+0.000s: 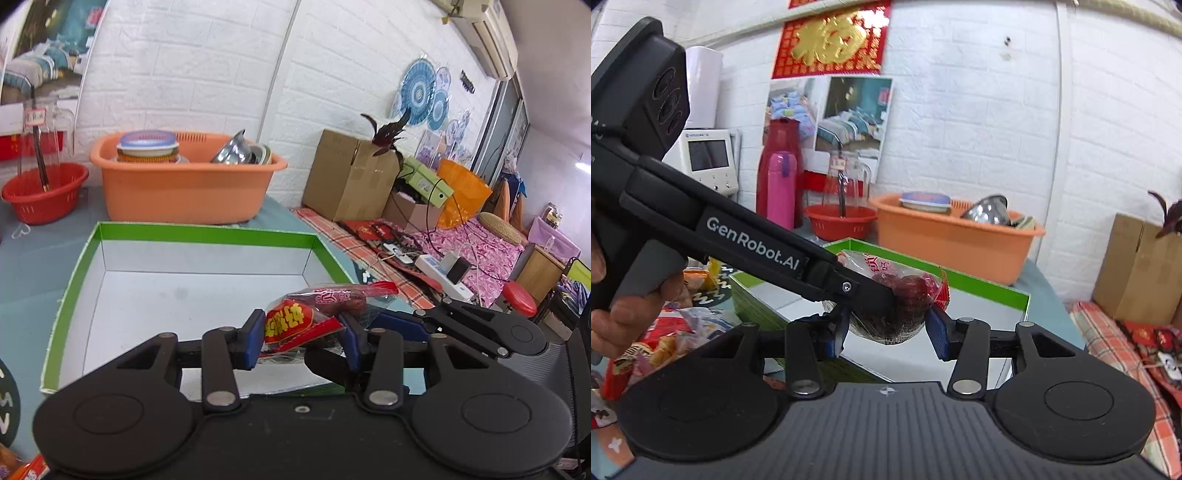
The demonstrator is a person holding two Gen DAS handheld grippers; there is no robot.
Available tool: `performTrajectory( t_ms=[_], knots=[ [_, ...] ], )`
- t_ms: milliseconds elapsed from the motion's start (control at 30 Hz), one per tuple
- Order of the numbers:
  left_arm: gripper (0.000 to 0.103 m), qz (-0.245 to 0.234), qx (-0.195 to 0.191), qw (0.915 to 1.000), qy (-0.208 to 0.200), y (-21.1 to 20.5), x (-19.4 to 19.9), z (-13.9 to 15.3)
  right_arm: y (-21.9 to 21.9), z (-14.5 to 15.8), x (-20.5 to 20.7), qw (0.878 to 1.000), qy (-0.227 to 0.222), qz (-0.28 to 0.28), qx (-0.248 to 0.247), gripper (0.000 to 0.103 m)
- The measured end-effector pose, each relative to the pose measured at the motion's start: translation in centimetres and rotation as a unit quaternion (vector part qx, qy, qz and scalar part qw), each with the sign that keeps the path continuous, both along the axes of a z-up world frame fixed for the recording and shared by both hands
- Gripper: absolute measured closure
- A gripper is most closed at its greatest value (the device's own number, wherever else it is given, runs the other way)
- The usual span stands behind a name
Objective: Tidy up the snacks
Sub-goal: 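Carry both bags over the green box and open both tools to drop them, then grasp the yellow snack bag with the left tool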
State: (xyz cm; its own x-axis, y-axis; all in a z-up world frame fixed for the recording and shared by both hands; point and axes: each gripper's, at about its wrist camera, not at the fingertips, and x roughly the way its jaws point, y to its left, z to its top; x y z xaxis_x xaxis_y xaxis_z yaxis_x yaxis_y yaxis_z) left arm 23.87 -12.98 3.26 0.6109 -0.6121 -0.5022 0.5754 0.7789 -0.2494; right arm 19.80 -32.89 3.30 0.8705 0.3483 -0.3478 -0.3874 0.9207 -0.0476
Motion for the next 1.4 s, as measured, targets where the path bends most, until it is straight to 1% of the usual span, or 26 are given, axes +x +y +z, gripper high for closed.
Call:
performTrajectory(
  t_ms=[67, 100, 133, 167, 200, 267, 333, 367, 433, 567, 633, 733, 800, 867, 933, 967, 1033, 1167, 1333, 1367, 1400],
  knots=[
    [0.042, 0.001, 0.008, 1.0, 0.004, -0.3, 0.8, -0.6, -0.1, -0.6, 0.8, 1.0, 0.012, -0.002, 0.005, 0.024],
    [0.024, 0.003, 0.011, 0.9999, 0.007, -0.4, 1.0, -0.9, -0.1, -0.9, 1.3, 1.0, 0.017, -0.002, 0.005, 0.022],
    [0.0, 0.004, 0.012, 0.9998, 0.012, -0.5, 1.2, -1.3, -0.1, -1.3, 1.6, 1.0, 0.023, -0.003, 0.005, 0.021],
    [0.0, 0.006, 0.011, 0.9998, 0.018, -0.6, 1.3, -1.6, 0.0, -1.7, 1.9, 1.0, 0.03, -0.003, 0.003, 0.009],
    [0.0, 0.013, 0.011, 0.9997, 0.019, -0.4, 1.2, -1.7, 0.1, -2.1, 2.0, 1.0, 0.028, -0.01, 0.004, 0.0],
    [0.0, 0.032, 0.011, 0.9994, 0.009, 0.3, 0.3, -1.4, -0.2, -2.0, 1.7, 0.999, 0.021, -0.036, 0.005, 0.0],
    [0.0, 0.035, 0.005, 0.9994, -0.005, 1.2, -0.9, -0.3, -0.6, -1.3, 1.2, 0.999, 0.026, -0.035, 0.008, 0.0],
    [0.0, 0.045, 0.006, 0.9989, -0.011, 1.8, -1.6, 0.3, -0.8, -0.8, 0.7, 0.999, 0.026, -0.036, 0.012, 0.0],
    [0.0, 0.067, 0.004, 0.9975, -0.02, 2.7, -3.2, 1.6, -1.0, 0.4, -0.9, 0.999, 0.016, -0.042, 0.013, 0.0],
    [0.0, 0.094, -0.006, 0.9943, -0.05, 4.9, -8.1, 3.6, -1.0, 2.4, -4.6, 0.998, -0.003, -0.054, 0.016, 0.0],
    [0.0, 0.104, -0.008, 0.993, -0.056, 5.8, -10.3, 3.7, -1.0, 2.8, -6.4, 0.998, -0.004, -0.055, 0.021, 0.0],
    [0.0, 0.114, -0.014, 0.9918, -0.057, 6.8, -13.3, 3.0, -0.7, 2.4, -8.9, 0.998, 0.003, -0.048, 0.03, 0.0],
    [0.0, 0.124, -0.021, 0.991, -0.046, 7.5, -14.9, 2.1, -0.4, 1.8, -10.1, 0.998, 0.01, -0.046, 0.03, 0.0],
    [0.0, 0.137, -0.037, 0.9896, -0.025, 8.5, -16.2, 0.9, 0.1, 1.1, -10.8, 0.998, 0.026, -0.041, 0.029, 0.0],
    [0.0, 0.144, -0.055, 0.9881, -0.004, 9.6, -17.2, 0.0, 0.5, 0.4, -10.8, 0.998, 0.044, -0.035, 0.035, 0.0],
    [0.0, 0.148, -0.059, 0.9872, 0.003, 10.0, -17.5, -0.3, 0.8, 0.1, -10.5, 0.997, 0.057, -0.035, 0.037, 0.0],
    [0.0, 0.158, -0.061, 0.9855, 0.012, 10.7, -18.4, -0.8, 1.1, -0.3, -10.0, 0.996, 0.067, -0.038, 0.041, 0.0],
    [0.0, 0.168, -0.063, 0.9837, 0.01, 11.6, -19.4, -1.1, 2.2, -1.1, -8.1, 0.995, 0.078, -0.05, 0.034, 0.0],
    [0.0, 0.15, -0.062, 0.9867, 0.008, 11.2, -19.5, -1.1, 3.4, -2.4, -6.1, 0.993, 0.098, -0.061, 0.024, 0.0],
    [0.0, 0.142, -0.06, 0.9879, 0.009, 11.0, -19.5, -1.4, 3.2, -2.6, -6.1, 0.993, 0.104, -0.057, 0.026, 0.025],
    [0.0, 0.134, -0.061, 0.989, 0.012, 10.7, -19.4, -1.4, 2.8, -2.8, -6.3, 0.992, 0.108, -0.056, 0.034, 0.04]
  ],
)
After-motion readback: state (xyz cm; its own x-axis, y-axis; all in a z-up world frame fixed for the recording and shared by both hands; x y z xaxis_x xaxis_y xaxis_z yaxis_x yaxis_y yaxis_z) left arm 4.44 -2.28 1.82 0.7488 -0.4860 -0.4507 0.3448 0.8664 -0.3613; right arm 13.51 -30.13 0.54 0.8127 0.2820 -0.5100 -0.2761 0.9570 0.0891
